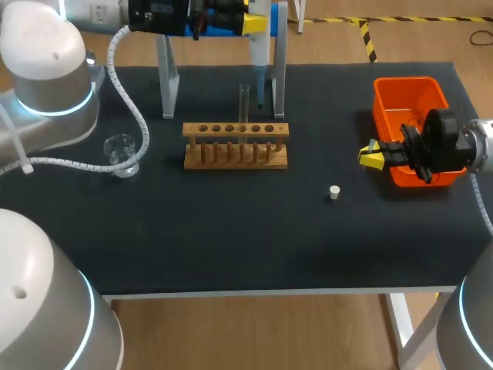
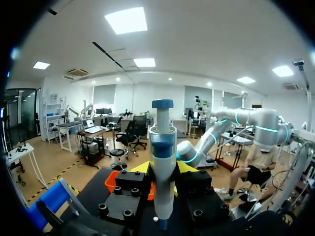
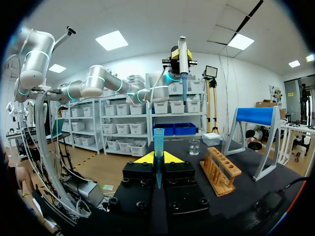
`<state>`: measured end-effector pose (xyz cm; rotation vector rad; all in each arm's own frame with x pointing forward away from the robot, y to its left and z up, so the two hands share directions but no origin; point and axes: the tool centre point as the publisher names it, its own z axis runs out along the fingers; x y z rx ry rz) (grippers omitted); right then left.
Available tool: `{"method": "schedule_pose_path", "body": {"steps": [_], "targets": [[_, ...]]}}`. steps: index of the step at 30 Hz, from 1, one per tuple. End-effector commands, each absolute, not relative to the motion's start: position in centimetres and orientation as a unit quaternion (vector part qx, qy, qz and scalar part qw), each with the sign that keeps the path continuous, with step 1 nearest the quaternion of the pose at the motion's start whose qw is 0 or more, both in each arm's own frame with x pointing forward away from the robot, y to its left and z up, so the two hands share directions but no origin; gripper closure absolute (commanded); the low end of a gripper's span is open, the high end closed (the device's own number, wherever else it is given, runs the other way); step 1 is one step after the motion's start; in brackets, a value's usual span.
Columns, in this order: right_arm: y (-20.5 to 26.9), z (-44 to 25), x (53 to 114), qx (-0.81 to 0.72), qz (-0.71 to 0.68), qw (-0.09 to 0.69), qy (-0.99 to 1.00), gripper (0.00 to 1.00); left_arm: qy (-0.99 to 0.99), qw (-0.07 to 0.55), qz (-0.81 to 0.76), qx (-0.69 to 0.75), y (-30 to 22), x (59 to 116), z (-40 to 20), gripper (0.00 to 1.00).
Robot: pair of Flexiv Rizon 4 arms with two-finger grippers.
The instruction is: Invert the test tube, pick up the pipette, mount the tip to pipette, aspirate from beaker and dispense into the tube, eject the tip, return the pipette, and cap with the stopper.
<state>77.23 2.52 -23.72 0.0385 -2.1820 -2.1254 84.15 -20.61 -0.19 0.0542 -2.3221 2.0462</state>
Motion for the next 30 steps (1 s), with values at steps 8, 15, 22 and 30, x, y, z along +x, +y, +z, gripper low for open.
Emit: {"method": "schedule_pose_path", "body": {"steps": [8,15,22,30], "targets": [[2.43,-23.68,77.17,0.013,-0.696,0.048,-0.716,1.00,-0.750,0.026,0.661,0.011,-21.02,84.45,-0.29,1.00],[2.43,-23.68,77.17,0.013,-0.696,0.048,-0.716,1.00,-0.751,0.025,0.660,0.009,-21.01,84.44,-0.14,1.00],[2.43,-23.68,77.17,0.013,-0.696,0.048,-0.716,1.00,-0.751,0.025,0.660,0.009,-21.01,84.44,-0.14,1.00],[2.43,-23.68,77.17,0.013,-0.696,0.048,-0.716,1.00,-0.751,0.025,0.660,0.009,-21.01,84.44,-0.14,1.00]]}}
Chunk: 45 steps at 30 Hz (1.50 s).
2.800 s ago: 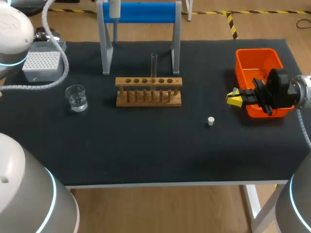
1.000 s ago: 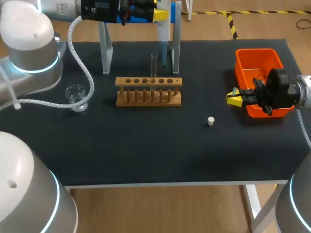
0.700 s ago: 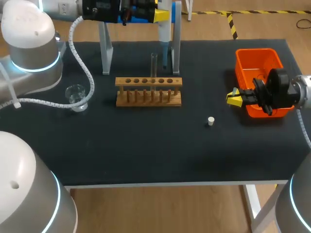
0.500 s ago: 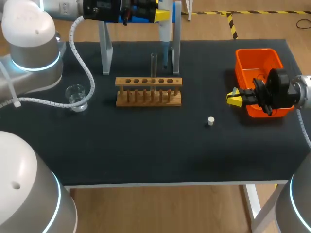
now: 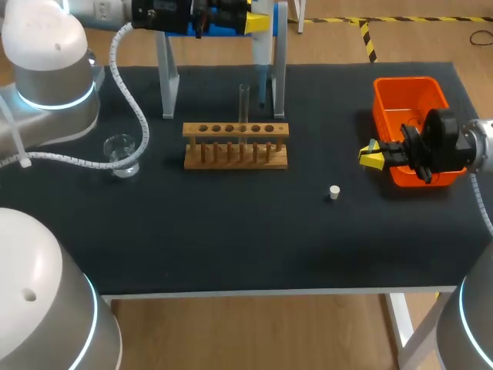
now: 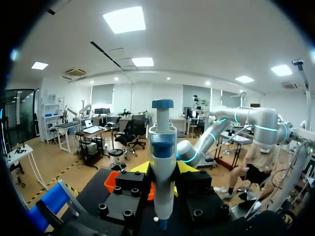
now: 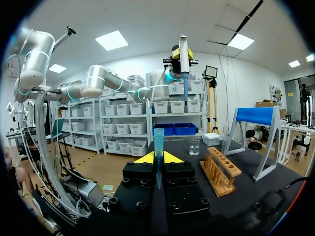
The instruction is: Invert the test tube, pick up the pipette, mount the tip to pipette, aspirate from beaker and dispense into the tube, eject the tip, return the pipette, and cap with the stopper.
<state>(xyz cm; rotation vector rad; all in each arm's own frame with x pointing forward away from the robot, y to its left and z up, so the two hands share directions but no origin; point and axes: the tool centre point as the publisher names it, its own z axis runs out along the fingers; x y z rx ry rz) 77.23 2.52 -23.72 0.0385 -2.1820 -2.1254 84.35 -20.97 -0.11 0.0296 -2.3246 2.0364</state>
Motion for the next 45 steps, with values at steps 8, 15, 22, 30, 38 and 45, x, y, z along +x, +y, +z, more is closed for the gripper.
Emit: {"method": "schedule_pose_path", "body": {"steps": [8,15,22,30,38,45], "targets": [[2.4,-23.7,77.2,0.013,-0.696,0.048,-0.716,1.00,-0.751,0.025,0.660,0.009,-21.0,84.4,-0.1,1.00],[2.4,-23.7,77.2,0.013,-0.696,0.048,-0.716,1.00,-0.751,0.025,0.660,0.009,-21.0,84.4,-0.1,1.00],[2.4,-23.7,77.2,0.013,-0.696,0.048,-0.716,1.00,-0.751,0.025,0.660,0.009,-21.0,84.4,-0.1,1.00],[2.4,-23.7,77.2,0.013,-0.696,0.048,-0.716,1.00,-0.751,0.025,0.660,0.009,-21.0,84.4,-0.1,1.00],[4.0,-23.8,78.4,0.004,-0.693,0.039,-0.720,1.00,-0.751,0.025,0.660,0.009,-21.0,84.4,-0.1,1.00],[6.9,-23.4,79.5,-0.001,-0.693,0.033,-0.720,1.00,-0.751,0.025,0.660,0.009,-21.0,84.4,-0.1,1.00]]}}
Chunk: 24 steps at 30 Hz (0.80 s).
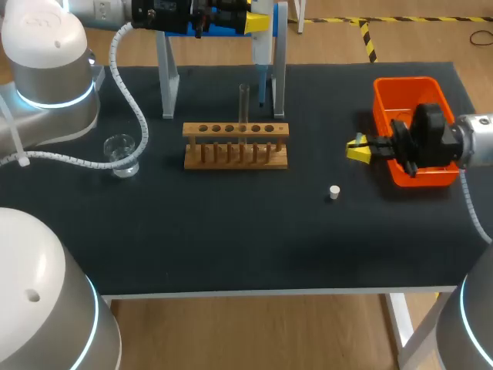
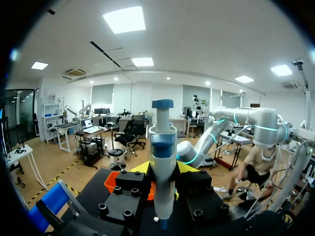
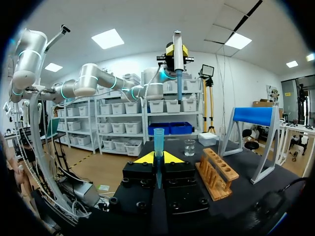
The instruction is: Invert the test tube, pick up the pipette, mount the tip to pipette, aspirate from beaker and dispense into the tube, eject the tip, return the pipette, and cap with the stopper.
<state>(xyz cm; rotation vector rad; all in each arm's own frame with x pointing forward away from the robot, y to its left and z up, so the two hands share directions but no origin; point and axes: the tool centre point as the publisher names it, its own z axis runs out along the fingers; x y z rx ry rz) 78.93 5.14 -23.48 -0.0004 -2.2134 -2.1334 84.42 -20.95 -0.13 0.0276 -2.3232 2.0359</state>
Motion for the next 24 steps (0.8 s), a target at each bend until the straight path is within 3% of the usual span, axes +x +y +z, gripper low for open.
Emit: {"method": "schedule_pose_path", "body": {"steps": [1,24], "targets": [[7.4,-23.4,79.6,-0.001,-0.693,0.032,-0.720,1.00,-0.751,0.025,0.660,0.009,-21.0,84.4,-0.1,1.00],[16.2,-23.5,81.1,0.020,-0.683,0.051,-0.728,1.00,-0.751,0.025,0.660,0.009,-21.0,84.4,-0.1,1.00]]}}
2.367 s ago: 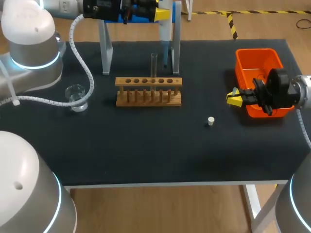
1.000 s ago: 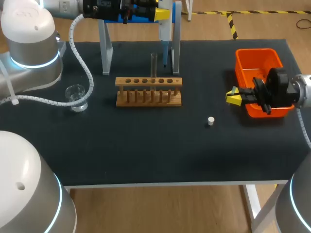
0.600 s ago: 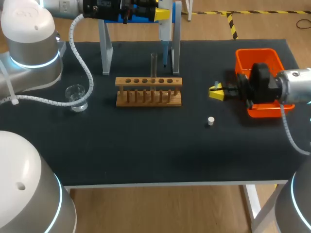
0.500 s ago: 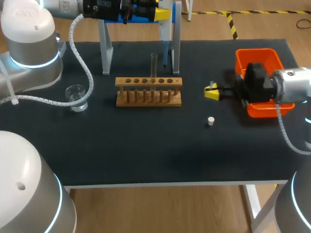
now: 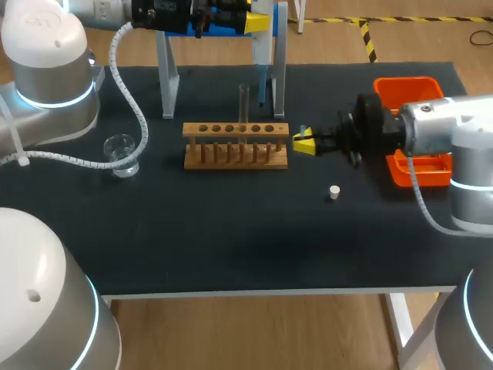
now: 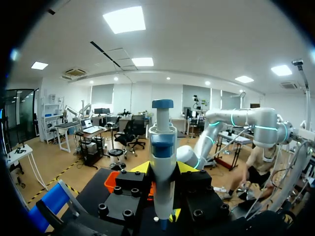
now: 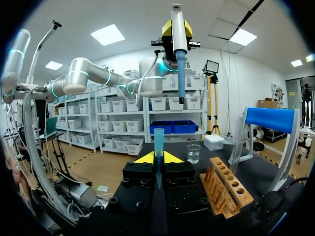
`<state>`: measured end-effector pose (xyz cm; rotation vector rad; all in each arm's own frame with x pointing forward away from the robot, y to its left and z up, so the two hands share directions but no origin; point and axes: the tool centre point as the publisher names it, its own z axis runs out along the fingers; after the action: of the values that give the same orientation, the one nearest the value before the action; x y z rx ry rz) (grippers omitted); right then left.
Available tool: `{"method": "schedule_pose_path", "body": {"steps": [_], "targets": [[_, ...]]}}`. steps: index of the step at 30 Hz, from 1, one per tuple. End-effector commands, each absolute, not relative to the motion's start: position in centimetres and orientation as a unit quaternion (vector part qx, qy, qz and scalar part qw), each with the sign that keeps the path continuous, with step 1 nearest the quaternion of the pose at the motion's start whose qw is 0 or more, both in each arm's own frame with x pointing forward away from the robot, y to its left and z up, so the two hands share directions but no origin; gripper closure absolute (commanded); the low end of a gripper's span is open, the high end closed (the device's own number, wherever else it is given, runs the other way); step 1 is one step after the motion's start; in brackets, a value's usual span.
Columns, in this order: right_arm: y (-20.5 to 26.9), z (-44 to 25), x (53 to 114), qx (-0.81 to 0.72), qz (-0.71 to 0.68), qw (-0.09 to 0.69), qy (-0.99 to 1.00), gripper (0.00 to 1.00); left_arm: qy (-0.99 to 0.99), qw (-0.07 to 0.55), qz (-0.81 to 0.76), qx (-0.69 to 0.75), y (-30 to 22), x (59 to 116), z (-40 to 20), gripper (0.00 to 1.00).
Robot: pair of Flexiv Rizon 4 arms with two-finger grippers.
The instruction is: Invert the test tube, pick up the pipette, mount the tip to pipette, aspirate from beaker and dispense into the tube, eject the tip, return the pipette, and cap with the stopper.
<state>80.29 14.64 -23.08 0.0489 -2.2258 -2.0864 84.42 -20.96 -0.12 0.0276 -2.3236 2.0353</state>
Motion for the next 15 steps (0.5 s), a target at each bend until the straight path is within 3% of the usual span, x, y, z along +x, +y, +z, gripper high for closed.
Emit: {"method": "schedule_pose_path", "body": {"steps": [1,15], "targets": [[16.6,-23.5,81.2,0.021,-0.683,0.051,-0.728,1.00,-0.751,0.025,0.660,0.009,-21.0,84.4,-0.1,1.00],[19.5,-24.3,82.3,0.029,-0.679,0.055,-0.731,1.00,-0.751,0.025,0.660,0.009,-21.0,84.4,-0.1,1.00]]}}
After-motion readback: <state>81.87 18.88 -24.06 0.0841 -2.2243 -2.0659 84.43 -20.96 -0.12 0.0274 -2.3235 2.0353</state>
